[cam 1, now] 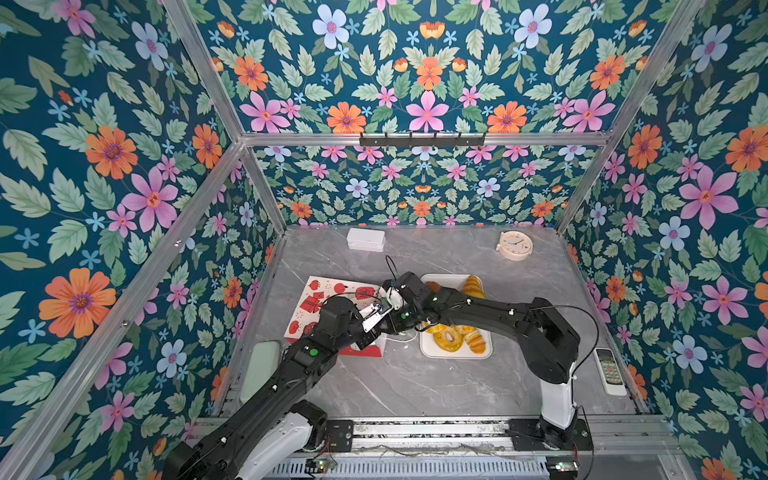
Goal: Take the fake bread out of the paper bag
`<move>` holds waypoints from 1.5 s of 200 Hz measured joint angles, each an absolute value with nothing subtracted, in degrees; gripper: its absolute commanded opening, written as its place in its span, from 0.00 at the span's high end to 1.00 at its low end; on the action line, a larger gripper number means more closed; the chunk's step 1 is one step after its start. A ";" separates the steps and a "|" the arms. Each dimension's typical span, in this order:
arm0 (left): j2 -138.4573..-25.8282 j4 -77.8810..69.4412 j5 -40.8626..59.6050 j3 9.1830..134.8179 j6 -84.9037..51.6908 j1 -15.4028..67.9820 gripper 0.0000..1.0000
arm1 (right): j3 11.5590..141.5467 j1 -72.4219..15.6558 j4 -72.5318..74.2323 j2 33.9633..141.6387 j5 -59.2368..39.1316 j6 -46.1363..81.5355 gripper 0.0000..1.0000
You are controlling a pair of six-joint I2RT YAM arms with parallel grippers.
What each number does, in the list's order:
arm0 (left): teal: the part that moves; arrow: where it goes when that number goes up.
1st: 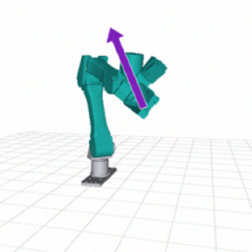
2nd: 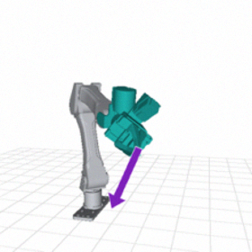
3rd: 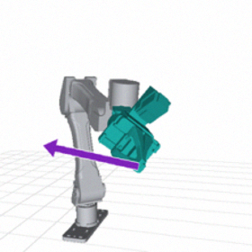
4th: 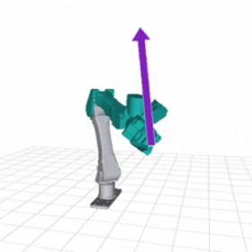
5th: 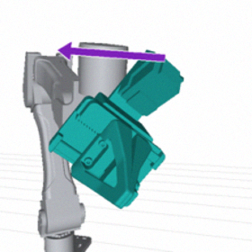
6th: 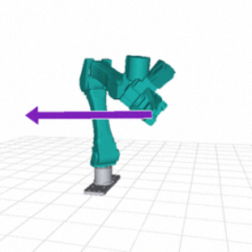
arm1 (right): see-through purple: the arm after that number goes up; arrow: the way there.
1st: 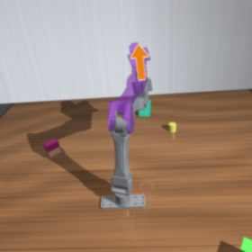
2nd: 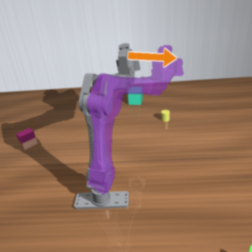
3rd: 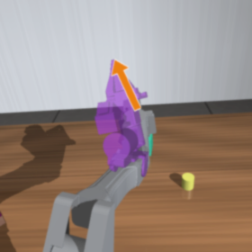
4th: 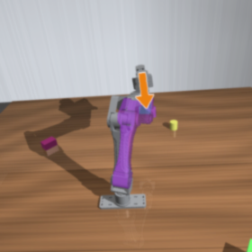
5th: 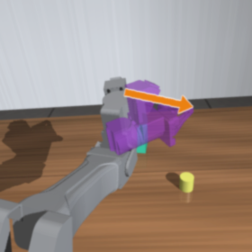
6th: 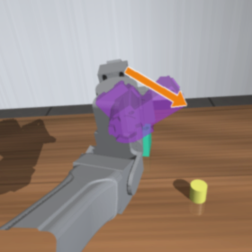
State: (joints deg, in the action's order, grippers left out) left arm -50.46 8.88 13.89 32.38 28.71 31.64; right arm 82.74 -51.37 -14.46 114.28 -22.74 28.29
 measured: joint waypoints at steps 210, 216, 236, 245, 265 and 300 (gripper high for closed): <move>-46.87 9.82 14.66 32.88 33.04 31.83 1.00 | 59.37 -53.28 2.66 99.61 -13.08 40.29 1.00; -46.46 9.89 14.61 32.84 33.15 31.83 1.00 | 59.09 -53.28 2.48 99.11 -12.84 40.29 1.00; -45.34 10.31 13.91 32.71 33.15 31.83 1.00 | 58.22 -53.30 1.52 97.60 -12.38 40.23 1.00; -44.86 10.35 13.74 32.53 33.15 31.83 1.00 | 58.11 -53.30 1.21 97.32 -12.10 40.03 1.00; -44.45 10.35 13.58 32.25 33.12 31.83 1.00 | 58.67 -53.30 0.51 97.49 -12.21 39.64 1.00; -45.47 10.28 13.80 32.25 33.12 31.83 1.00 | 59.31 -53.32 -0.40 97.56 -13.93 38.76 0.94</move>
